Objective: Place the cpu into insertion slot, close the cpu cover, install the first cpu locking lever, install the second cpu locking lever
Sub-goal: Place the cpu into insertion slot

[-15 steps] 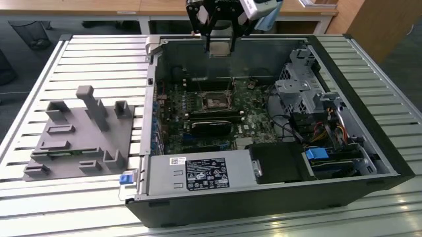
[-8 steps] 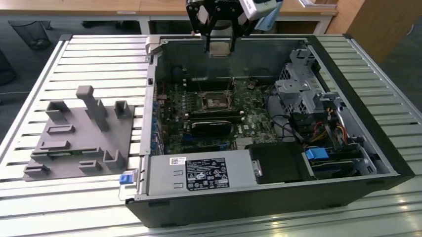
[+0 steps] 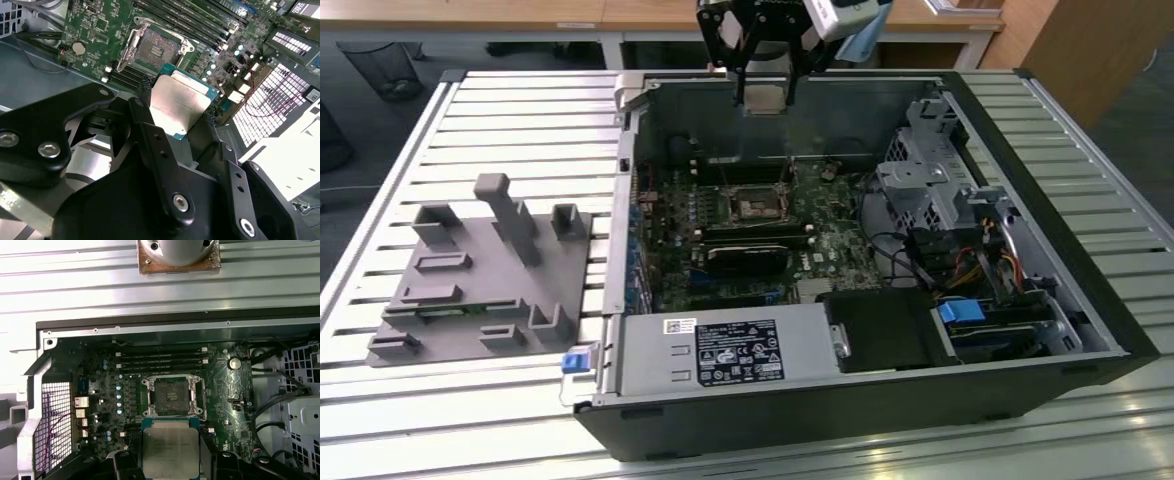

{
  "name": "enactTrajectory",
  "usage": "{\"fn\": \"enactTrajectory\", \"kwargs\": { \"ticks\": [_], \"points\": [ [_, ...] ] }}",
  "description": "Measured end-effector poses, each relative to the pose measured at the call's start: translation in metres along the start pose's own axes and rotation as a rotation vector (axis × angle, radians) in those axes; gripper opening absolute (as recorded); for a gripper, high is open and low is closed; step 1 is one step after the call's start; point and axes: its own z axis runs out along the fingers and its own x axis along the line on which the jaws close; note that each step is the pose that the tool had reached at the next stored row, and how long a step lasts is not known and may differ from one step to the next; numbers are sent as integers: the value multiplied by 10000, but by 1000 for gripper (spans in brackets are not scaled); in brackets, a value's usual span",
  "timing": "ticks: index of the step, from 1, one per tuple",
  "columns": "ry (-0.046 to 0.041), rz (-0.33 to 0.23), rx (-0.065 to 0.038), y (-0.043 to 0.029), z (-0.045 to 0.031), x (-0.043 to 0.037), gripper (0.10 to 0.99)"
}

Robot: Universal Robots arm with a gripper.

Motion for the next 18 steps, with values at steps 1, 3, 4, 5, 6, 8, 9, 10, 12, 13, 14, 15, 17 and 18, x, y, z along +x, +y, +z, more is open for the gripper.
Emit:
{"fn": "enactTrajectory", "kwargs": {
  "ticks": [1, 3, 4, 5, 6, 8, 9, 10, 12, 13, 14, 15, 17, 18],
  "points": [
    [-1, 12, 0, 0, 0, 0, 541],
    [-4, 35, -1, 0, 0, 0, 541],
    [-4, 45, -1, 0, 0, 0, 541],
    [-5, 54, -1, 0, 0, 0, 541],
    [-6, 65, -1, 0, 0, 0, 541],
    [-9, 96, -2, 0, 0, 0, 541],
    [-10, 109, -2, 0, 0, 0, 541],
    [-11, 121, -2, 0, 0, 0, 541],
    [-12, 138, -2, 0, 0, 0, 541],
    [-13, 145, -3, 0, 0, 0, 541],
    [-14, 153, -4, 0, 0, 0, 541],
    [-15, 161, -3, 0, 0, 0, 541],
    [-16, 175, -3, 0, 0, 0, 541],
    [-16, 183, -4, 0, 0, 0, 541]
  ]
}}
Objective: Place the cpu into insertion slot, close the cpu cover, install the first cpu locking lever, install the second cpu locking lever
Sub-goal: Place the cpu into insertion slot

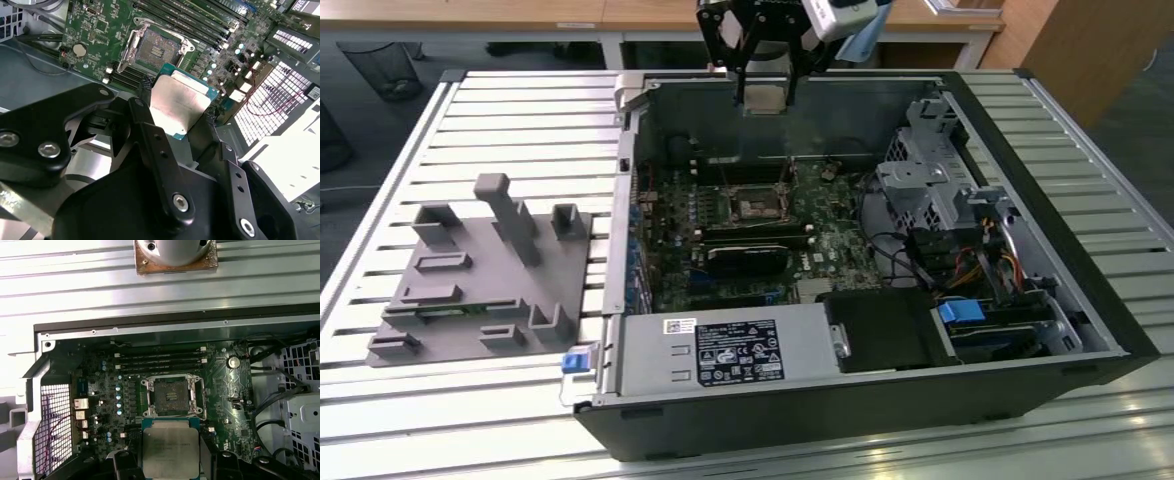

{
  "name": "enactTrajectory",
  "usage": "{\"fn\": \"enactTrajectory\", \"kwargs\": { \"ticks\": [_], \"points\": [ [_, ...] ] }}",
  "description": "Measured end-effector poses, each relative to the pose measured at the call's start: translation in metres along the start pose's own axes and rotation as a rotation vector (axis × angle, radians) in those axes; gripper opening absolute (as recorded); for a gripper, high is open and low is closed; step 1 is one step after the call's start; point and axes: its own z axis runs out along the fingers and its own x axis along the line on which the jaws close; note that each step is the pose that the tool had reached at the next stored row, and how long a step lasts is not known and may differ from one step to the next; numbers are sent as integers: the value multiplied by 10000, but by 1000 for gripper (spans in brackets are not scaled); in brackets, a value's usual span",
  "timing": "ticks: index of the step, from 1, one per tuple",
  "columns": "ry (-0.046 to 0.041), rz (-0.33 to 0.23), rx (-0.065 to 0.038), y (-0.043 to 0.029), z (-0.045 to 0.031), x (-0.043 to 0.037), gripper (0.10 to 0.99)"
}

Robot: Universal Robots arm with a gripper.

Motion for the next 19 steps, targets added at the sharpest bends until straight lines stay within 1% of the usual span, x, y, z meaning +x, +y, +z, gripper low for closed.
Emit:
{"fn": "enactTrajectory", "kwargs": {
  "ticks": [19],
  "points": [
    [-11, 126, -2, 0, 0, 0, 541]
  ]
}}
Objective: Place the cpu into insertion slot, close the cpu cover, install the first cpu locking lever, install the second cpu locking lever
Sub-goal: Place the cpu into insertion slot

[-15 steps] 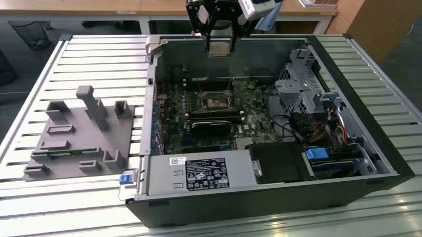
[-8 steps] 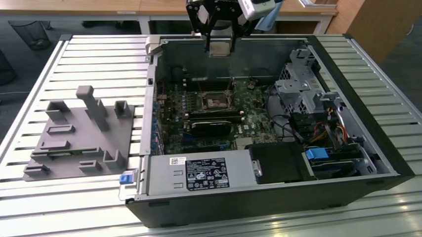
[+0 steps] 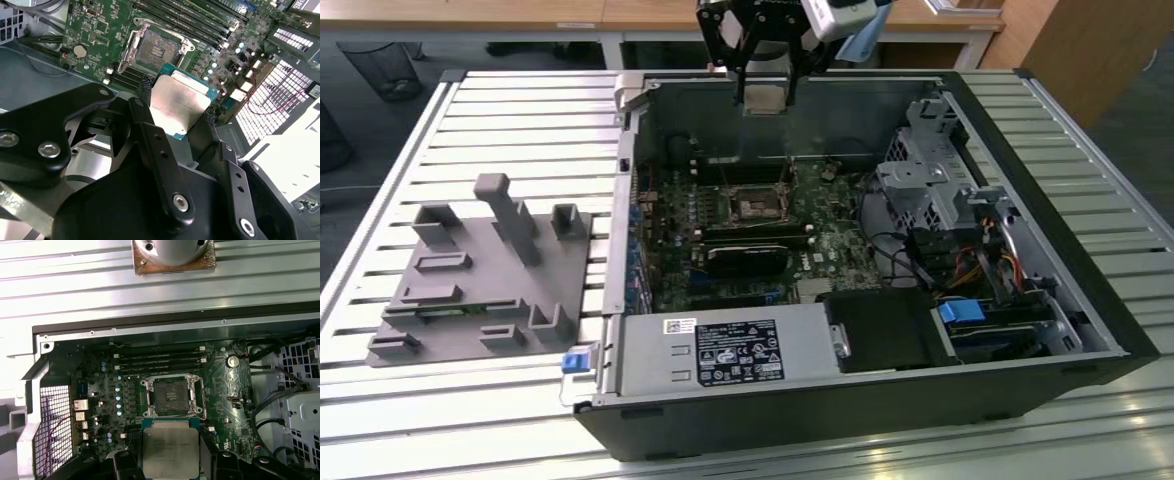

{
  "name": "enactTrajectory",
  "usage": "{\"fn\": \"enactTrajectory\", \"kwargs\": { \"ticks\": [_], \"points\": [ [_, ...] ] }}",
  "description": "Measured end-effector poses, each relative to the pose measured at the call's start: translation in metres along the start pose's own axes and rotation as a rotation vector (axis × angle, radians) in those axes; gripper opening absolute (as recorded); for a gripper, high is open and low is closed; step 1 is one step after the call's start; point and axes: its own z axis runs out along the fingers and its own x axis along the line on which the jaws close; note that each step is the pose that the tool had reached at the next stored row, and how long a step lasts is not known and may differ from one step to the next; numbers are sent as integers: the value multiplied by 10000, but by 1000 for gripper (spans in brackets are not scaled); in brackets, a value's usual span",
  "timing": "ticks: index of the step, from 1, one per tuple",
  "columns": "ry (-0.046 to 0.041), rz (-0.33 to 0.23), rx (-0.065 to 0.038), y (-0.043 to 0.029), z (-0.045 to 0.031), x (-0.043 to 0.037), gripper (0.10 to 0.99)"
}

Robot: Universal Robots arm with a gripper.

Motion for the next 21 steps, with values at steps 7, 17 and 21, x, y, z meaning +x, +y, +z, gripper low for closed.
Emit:
{"fn": "enactTrajectory", "kwargs": {
  "ticks": [7, 17, 21],
  "points": [
    [-5, 46, -1, 0, 0, 0, 541],
    [-10, 104, -2, 0, 0, 0, 541],
    [-11, 126, -2, 0, 0, 0, 541]
  ]
}}
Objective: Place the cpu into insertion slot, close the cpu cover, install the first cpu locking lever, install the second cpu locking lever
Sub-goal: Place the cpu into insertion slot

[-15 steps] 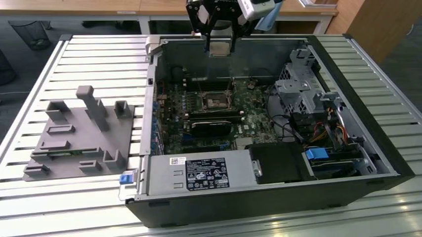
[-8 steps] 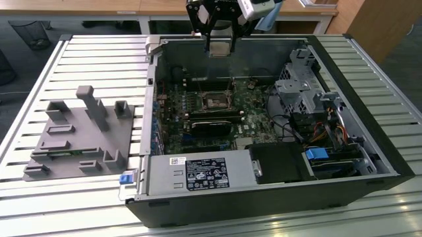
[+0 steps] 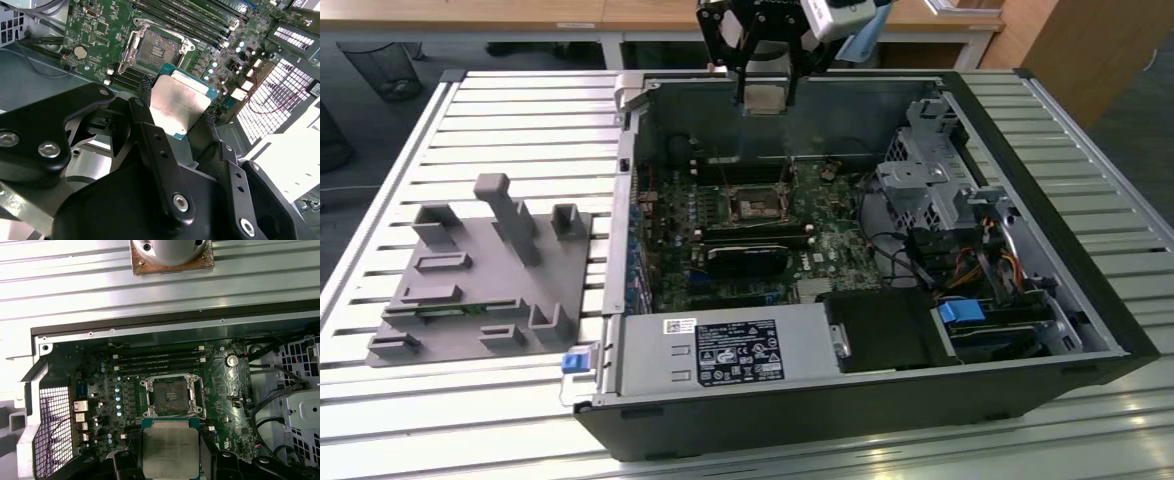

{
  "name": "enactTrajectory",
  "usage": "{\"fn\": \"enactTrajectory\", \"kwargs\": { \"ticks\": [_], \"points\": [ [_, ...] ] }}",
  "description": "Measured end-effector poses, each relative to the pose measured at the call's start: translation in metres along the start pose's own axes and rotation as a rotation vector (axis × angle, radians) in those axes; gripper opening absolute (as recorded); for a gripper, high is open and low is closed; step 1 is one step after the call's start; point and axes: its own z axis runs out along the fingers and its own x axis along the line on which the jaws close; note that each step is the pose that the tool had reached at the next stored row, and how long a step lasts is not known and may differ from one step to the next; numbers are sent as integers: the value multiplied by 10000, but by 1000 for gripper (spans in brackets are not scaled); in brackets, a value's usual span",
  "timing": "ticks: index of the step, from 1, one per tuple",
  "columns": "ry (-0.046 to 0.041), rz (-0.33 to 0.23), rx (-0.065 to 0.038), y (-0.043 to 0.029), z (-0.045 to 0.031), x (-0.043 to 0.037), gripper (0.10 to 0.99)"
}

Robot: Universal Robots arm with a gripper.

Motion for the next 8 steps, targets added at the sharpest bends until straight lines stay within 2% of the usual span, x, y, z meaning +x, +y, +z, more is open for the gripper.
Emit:
{"fn": "enactTrajectory", "kwargs": {
  "ticks": [8],
  "points": [
    [-4, 46, -1, 0, 0, 0, 541]
  ]
}}
